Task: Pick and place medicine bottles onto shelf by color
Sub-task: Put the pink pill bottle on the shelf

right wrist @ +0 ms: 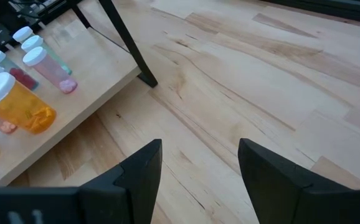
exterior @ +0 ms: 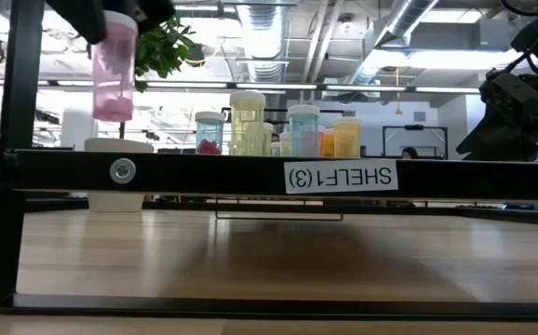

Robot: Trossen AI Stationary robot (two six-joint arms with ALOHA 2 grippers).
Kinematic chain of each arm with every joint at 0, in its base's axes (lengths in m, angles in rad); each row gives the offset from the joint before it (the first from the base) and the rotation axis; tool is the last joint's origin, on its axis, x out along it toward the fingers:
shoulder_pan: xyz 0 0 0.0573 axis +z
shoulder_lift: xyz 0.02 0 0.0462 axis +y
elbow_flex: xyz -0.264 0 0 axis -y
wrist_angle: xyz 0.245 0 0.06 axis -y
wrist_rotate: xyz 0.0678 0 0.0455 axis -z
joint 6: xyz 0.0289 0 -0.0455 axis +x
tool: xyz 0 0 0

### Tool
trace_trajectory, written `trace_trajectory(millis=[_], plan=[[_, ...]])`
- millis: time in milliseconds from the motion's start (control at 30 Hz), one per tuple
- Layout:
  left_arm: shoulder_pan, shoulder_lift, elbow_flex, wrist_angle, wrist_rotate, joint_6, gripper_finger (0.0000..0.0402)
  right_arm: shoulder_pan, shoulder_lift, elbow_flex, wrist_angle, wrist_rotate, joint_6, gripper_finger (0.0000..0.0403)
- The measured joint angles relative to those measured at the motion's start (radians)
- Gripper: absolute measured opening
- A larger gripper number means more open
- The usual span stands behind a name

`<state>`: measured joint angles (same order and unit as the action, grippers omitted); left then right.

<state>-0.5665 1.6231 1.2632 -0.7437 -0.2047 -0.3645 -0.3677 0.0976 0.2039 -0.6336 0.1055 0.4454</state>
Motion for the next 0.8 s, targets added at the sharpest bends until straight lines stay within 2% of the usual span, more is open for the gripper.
trace_trajectory(millis=[167, 467, 800], plan=[[0.013, 0.084, 0.082, -0.007, 0.002, 0.051, 0.0100, 0.000, 0.000, 0.000, 0.000, 0.000, 0.000, 0.0234], [0.047, 0.195, 0.181, 0.002, 0.066, 0.109, 0.0100, 0.000, 0.000, 0.000, 0.000, 0.000, 0.000, 0.0234], [0.074, 0.226, 0.186, 0.090, 0.115, 0.109, 0.0100, 0.000, 0.000, 0.000, 0.000, 0.000, 0.000, 0.0234]])
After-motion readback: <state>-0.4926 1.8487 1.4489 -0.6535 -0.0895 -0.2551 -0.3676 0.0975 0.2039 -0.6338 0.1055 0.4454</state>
